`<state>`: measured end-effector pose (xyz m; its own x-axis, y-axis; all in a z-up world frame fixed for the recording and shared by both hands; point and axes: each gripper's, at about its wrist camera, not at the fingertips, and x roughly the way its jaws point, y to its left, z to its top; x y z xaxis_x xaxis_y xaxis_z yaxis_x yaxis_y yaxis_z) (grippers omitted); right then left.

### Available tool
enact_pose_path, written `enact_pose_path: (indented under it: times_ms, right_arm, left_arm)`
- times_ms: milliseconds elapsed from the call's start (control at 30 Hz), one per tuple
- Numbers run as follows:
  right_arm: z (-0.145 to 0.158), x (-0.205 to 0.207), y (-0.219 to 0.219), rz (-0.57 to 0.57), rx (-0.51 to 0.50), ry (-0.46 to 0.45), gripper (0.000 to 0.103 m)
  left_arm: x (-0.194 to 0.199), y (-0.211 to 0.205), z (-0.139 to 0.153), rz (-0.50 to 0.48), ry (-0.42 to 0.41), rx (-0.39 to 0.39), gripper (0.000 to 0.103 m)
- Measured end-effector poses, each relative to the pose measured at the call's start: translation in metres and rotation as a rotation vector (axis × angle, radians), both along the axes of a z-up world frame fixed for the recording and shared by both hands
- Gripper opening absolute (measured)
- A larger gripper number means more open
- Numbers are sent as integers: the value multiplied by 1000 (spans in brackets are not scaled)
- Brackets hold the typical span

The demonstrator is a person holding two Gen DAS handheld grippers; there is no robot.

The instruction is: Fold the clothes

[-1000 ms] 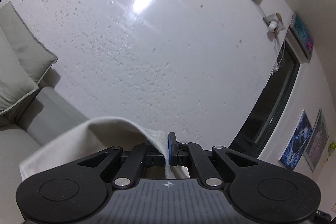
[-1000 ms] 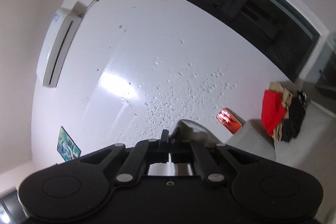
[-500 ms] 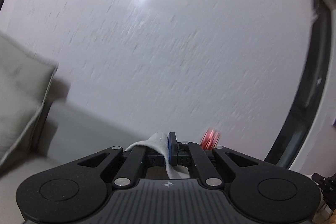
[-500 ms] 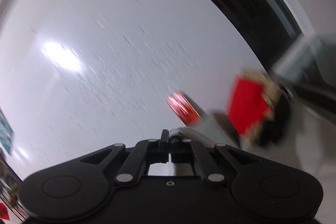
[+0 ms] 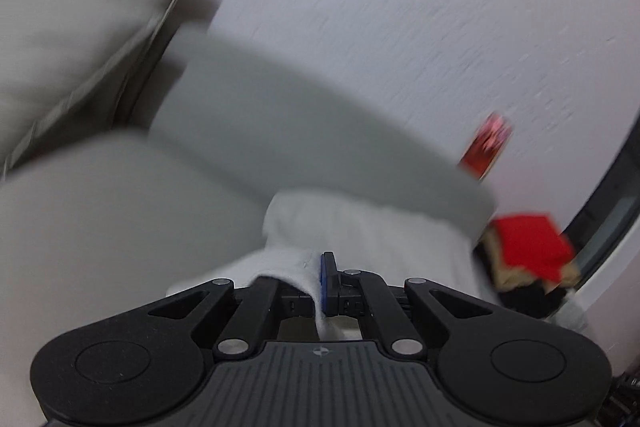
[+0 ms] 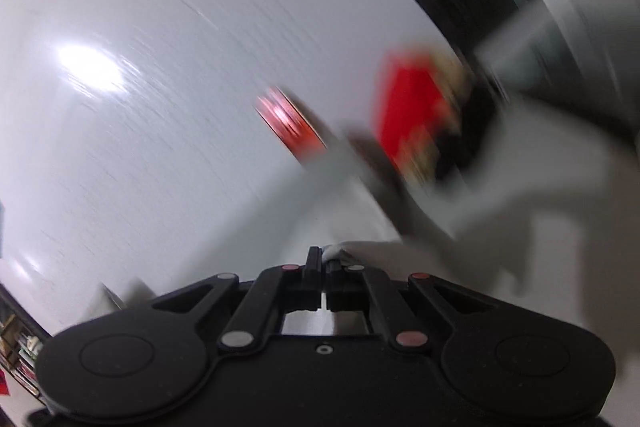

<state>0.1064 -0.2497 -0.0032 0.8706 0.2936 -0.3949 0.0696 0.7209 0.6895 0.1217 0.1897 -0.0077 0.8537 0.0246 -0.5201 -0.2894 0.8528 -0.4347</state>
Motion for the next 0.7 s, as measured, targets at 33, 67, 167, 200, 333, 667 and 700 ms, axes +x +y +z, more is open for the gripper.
enact_pose_path:
  times_ms: [33, 67, 167, 200, 333, 667, 700]
  right_arm:
    - [-24, 0, 1, 5, -4, 51, 2]
    - [-47, 1, 2, 10, -8, 103, 2]
    - [-98, -1, 4, 24, -11, 231, 2]
    - [-107, -2, 4, 31, -9, 258, 2]
    - [-111, -6, 9, 30, -48, 283, 2]
    - [-75, -30, -2, 40, -8, 296, 2]
    - [-74, -32, -4, 48, -2, 306, 2]
  left_arm:
    - [1, 2, -22, 13, 51, -14, 0]
    - [2, 4, -45, 27, 103, -28, 0]
    - [-5, 8, -92, 61, 206, -96, 0]
    - [-6, 11, -100, 70, 223, -127, 0]
    - [-12, 15, -96, 70, 221, -121, 0]
    - [-52, 4, -38, 35, 116, -67, 0]
    - [-55, 3, -38, 38, 131, -56, 0]
